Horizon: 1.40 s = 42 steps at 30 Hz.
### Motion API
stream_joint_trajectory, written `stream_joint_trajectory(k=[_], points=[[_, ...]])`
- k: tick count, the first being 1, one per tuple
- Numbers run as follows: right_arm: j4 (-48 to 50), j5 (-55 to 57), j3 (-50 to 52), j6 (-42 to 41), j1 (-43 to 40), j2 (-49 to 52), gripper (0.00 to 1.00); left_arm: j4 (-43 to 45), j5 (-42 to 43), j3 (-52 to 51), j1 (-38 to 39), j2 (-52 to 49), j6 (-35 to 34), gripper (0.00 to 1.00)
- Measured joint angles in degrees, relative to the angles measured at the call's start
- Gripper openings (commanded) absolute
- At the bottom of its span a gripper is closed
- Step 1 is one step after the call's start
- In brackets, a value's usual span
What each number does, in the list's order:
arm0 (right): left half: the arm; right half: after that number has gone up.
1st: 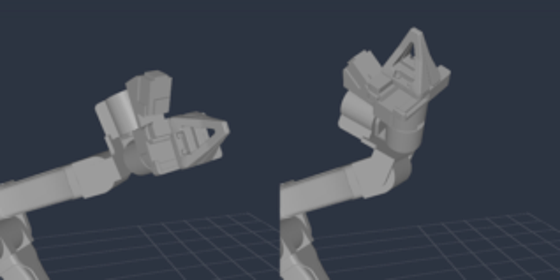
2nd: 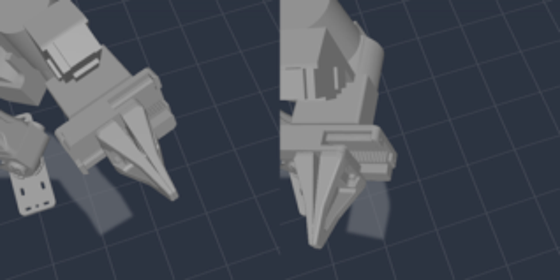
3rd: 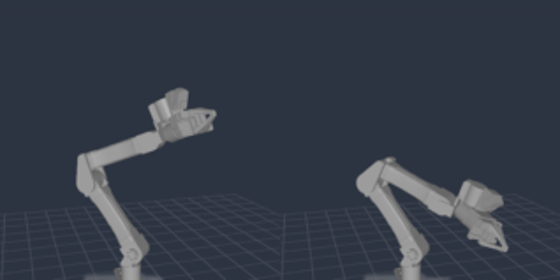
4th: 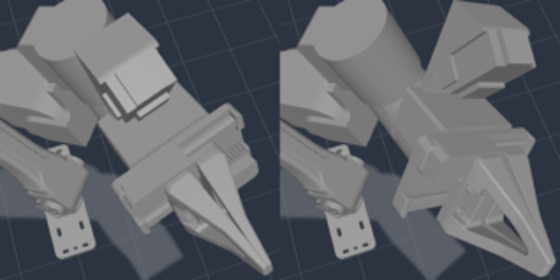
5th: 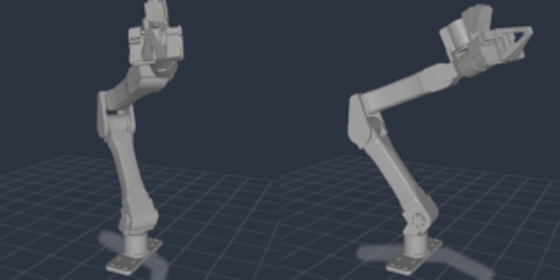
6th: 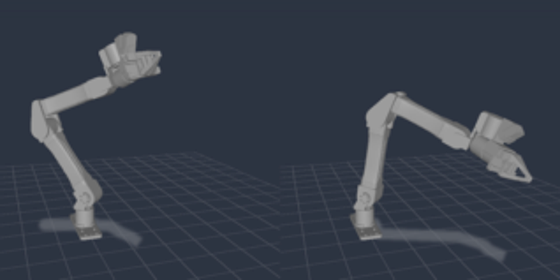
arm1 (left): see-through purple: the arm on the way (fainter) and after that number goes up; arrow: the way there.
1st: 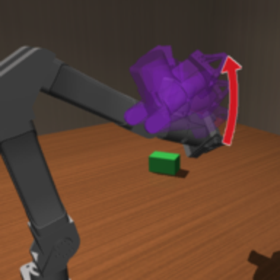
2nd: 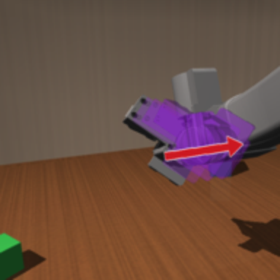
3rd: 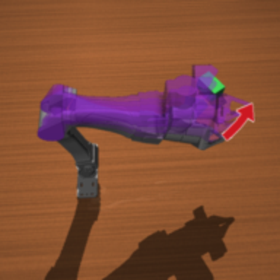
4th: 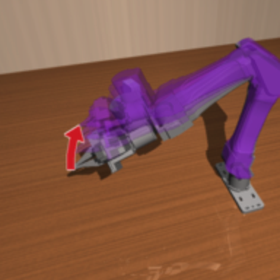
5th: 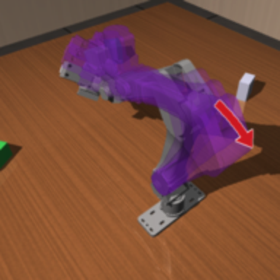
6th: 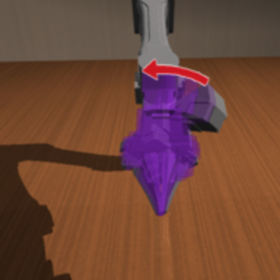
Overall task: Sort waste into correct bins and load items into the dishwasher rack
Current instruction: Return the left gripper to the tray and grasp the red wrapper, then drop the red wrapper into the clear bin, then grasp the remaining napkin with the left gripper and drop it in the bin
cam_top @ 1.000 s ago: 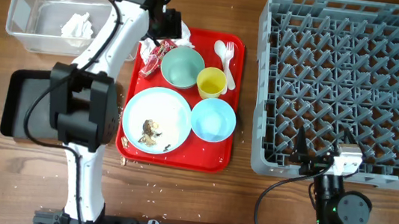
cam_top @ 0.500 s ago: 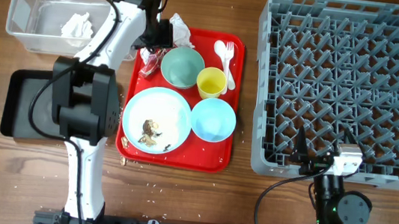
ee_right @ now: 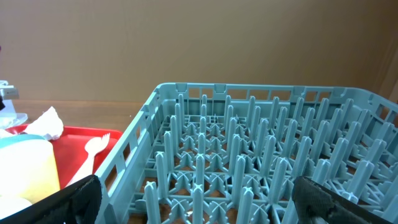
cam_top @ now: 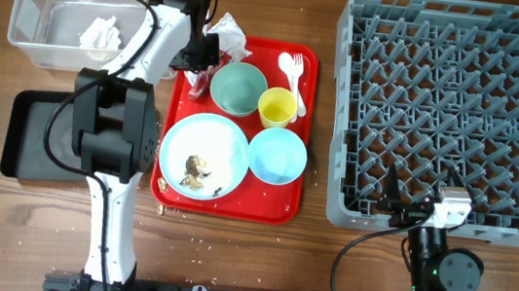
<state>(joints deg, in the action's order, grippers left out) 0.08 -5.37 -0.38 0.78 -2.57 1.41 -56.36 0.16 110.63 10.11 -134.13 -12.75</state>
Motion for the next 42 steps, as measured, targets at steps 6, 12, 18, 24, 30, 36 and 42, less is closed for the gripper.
stream_joint_trajectory(k=[6,12,18,24,30,36,42], points=[[0.0,0.0,0.0,0.0,0.0,0.0,1.00,-0.3,3.9,0.0,0.0,3.0,-0.9,0.04],[0.0,0.0,0.0,0.0,0.0,0.0,0.99,1.5,6.7,0.0,0.0,10.7,-4.0,0.04],[0.0,0.0,0.0,0.0,0.0,0.0,1.00,7.7,3.5,0.0,-1.9,12.4,-12.9,0.04],[0.0,0.0,0.0,0.0,0.0,0.0,1.00,12.1,-3.7,0.0,-10.7,12.4,-26.7,0.18],[0.0,0.0,0.0,0.0,0.0,0.0,1.00,12.6,-6.7,0.0,-18.0,12.4,-33.7,1.00],[0.0,0.0,0.0,0.0,0.0,0.0,1.00,10.5,-0.2,0.0,-17.5,12.4,-32.9,0.88],[0.0,0.0,0.0,0.0,0.0,0.0,1.00,10.0,5.1,0.0,-7.8,12.4,-19.5,0.68]])
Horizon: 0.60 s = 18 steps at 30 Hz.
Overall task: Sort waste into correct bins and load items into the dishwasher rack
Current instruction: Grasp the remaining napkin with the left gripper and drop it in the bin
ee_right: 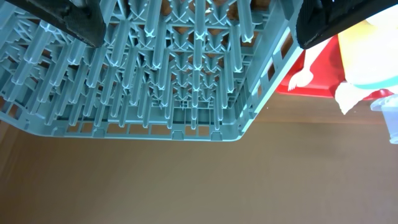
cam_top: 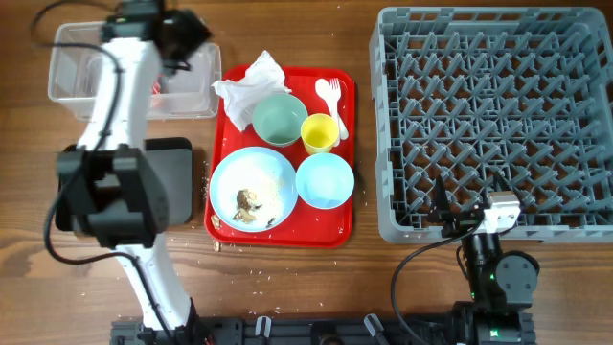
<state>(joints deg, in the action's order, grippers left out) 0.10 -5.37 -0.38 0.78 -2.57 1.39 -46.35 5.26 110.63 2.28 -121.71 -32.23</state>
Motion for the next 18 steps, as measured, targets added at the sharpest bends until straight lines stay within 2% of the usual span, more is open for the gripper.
stream_joint_trajectory(k=[2,4,7,13,18], points=[[0.0,0.0,0.0,0.0,0.0,0.0,1.00,-0.1,-1.0,0.0,4.6,0.0,3.0,0.73],[0.0,0.0,0.0,0.0,0.0,0.0,1.00,0.0,-2.8,0.0,9.4,-0.1,5.0,0.74],[0.0,0.0,0.0,0.0,0.0,0.0,1.00,0.3,-4.1,0.0,12.8,-1.5,6.1,0.73],[0.0,0.0,0.0,0.0,0.0,0.0,1.00,0.3,-6.3,0.0,13.0,-10.2,4.9,0.67],[0.0,0.0,0.0,0.0,0.0,0.0,1.00,0.2,-7.2,0.0,12.6,-12.8,1.9,0.67]])
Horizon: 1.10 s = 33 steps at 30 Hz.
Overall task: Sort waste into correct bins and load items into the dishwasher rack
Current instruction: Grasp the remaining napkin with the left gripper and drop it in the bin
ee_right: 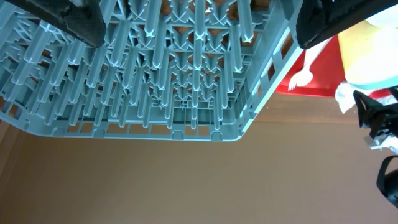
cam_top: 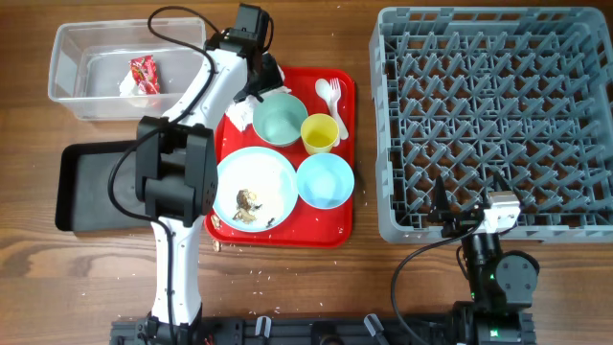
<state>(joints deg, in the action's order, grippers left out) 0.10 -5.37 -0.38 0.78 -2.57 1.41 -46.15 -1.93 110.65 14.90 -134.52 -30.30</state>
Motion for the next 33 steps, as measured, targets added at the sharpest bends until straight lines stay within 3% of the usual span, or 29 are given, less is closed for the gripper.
stream_joint_trajectory(k=[5,10,12,14,24,33], points=[[0.0,0.0,0.0,0.0,0.0,0.0,1.00,-0.3,-0.4,0.0,0.0,-0.9,-4.4,0.65],[0.0,0.0,0.0,0.0,0.0,0.0,1.00,-0.4,-0.4,0.0,0.0,-1.5,-6.1,0.46],[0.0,0.0,0.0,0.0,0.0,0.0,1.00,-0.9,-0.5,0.0,0.0,-1.5,-6.2,0.29],[0.0,0.0,0.0,0.0,0.0,0.0,1.00,-1.4,-0.6,0.0,0.0,-1.5,-6.3,0.04],[0.0,0.0,0.0,0.0,0.0,0.0,1.00,-2.5,-1.0,0.0,-0.1,-0.9,-6.7,0.04],[0.0,0.0,0.0,0.0,0.0,0.0,1.00,-1.8,-6.0,0.0,-2.3,13.8,-6.7,0.04]])
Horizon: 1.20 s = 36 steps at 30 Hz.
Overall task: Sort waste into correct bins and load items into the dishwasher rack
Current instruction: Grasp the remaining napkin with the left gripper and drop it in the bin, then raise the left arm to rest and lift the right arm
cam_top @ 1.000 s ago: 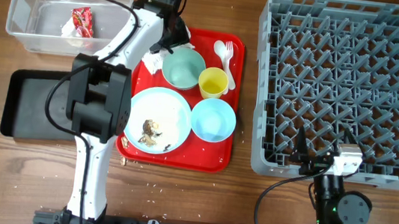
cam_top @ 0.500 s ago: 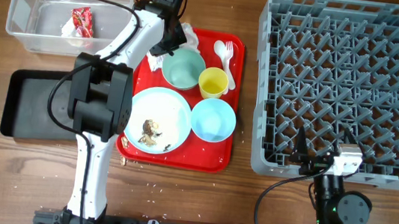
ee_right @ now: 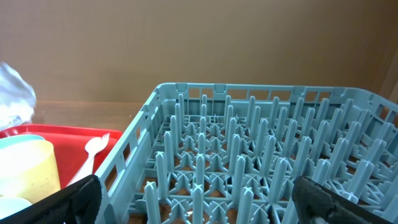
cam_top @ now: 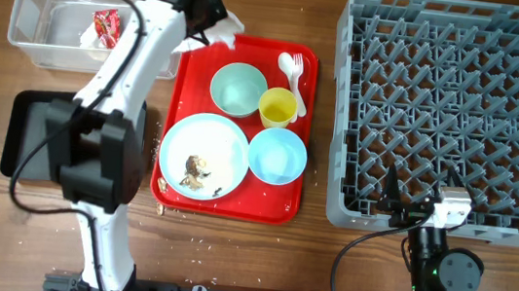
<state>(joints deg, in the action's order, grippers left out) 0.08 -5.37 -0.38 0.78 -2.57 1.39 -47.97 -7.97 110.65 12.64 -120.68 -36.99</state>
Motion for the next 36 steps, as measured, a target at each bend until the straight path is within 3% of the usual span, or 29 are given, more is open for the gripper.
stream_joint_trajectory(k=[11,12,14,16,21,25,27,30,36], points=[[0.0,0.0,0.0,0.0,0.0,0.0,1.00,2.6,-3.8,0.0,-9.6,4.1,0.0,0.05],[0.0,0.0,0.0,0.0,0.0,0.0,1.00,2.7,-4.1,0.0,-11.1,4.1,0.0,0.19],[0.0,0.0,0.0,0.0,0.0,0.0,1.00,3.3,-4.5,0.0,-14.2,4.1,0.0,0.77],[0.0,0.0,0.0,0.0,0.0,0.0,1.00,3.1,-4.6,0.0,-15.9,3.7,0.0,0.80],[0.0,0.0,0.0,0.0,0.0,0.0,1.00,-0.3,-4.2,0.0,-17.4,3.0,-0.2,0.75],[0.0,0.0,0.0,0.0,0.0,0.0,1.00,-5.9,-0.1,0.0,-17.4,5.0,-0.2,0.77],[0.0,0.0,0.0,0.0,0.0,0.0,1.00,-9.8,3.1,0.0,-17.4,8.1,-0.2,0.76],[0.0,0.0,0.0,0.0,0.0,0.0,1.00,-19.5,8.7,0.3,-17.2,17.0,0.0,0.65],[0.0,0.0,0.0,0.0,0.0,0.1,1.00,-33.7,10.9,0.6,-9.9,20.0,1.9,0.65]])
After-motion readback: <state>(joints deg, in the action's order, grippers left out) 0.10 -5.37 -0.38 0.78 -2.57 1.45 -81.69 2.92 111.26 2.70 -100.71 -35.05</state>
